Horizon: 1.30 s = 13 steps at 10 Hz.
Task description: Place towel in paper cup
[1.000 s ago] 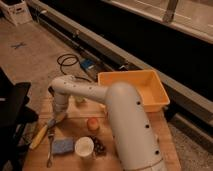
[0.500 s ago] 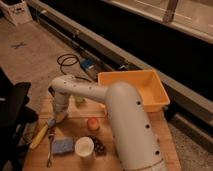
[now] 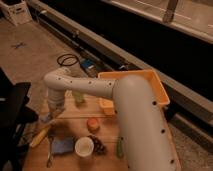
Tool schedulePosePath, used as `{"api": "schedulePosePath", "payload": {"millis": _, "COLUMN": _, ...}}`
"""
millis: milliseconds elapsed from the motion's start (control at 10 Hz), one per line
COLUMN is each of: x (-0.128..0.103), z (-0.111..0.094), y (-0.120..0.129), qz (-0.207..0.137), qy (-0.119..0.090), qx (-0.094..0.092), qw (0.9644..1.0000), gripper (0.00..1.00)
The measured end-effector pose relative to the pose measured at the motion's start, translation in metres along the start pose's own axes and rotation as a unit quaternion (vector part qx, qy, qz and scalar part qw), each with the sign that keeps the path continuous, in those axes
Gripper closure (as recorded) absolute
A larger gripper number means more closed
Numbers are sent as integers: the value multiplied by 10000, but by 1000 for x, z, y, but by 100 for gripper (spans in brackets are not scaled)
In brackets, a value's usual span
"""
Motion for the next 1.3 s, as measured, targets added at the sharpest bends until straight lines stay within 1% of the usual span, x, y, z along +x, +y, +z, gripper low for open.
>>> {"api": "schedulePosePath", "payload": {"millis": 100, "x": -8, "z": -12, "y": 3, "qz": -73, "qy": 95, "qx": 137, "qw": 9998, "gripper": 100}}
{"api": "schedulePosePath", "payload": {"millis": 200, "x": -10, "z": -24, "y": 9, "qz": -124, "qy": 146, "qx": 279, "qw": 9994, "gripper": 100}}
{"api": "schedulePosePath", "payload": {"millis": 300, "x": -3, "z": -31, "y": 18, "qz": -115, "qy": 157, "qx": 360, "qw": 9992, "gripper": 100}}
{"api": "schedulePosePath", "payload": {"millis": 400, "x": 4, "z": -38, "y": 28, "qz": -115, "qy": 116, "qx": 400, "qw": 9991, "gripper": 100}}
{"api": "schedulePosePath", "payload": {"millis": 500, "x": 12, "z": -44, "y": 38, "qz": -110, "qy": 16, "qx": 407, "qw": 9991, "gripper": 100}}
{"api": "schedulePosePath", "payload": {"millis": 600, "x": 25, "z": -50, "y": 49, "qz": -95, "qy": -137, "qx": 396, "qw": 9991, "gripper": 100}}
{"api": "schedulePosePath", "payload": {"millis": 700, "x": 31, "z": -54, "y": 54, "qz": -81, "qy": -217, "qx": 382, "qw": 9990, "gripper": 100}}
{"api": "schedulePosePath", "payload": {"millis": 800, "x": 42, "z": -61, "y": 70, "qz": -33, "qy": -378, "qx": 299, "qw": 9988, "gripper": 100}}
{"api": "schedulePosePath", "payload": {"millis": 1100, "x": 46, "z": -66, "y": 86, "qz": 61, "qy": -566, "qx": 189, "qw": 9982, "gripper": 100}}
{"api": "schedulePosePath", "payload": {"millis": 1300, "x": 46, "z": -66, "y": 96, "qz": 53, "qy": -717, "qx": -38, "qw": 9974, "gripper": 100}}
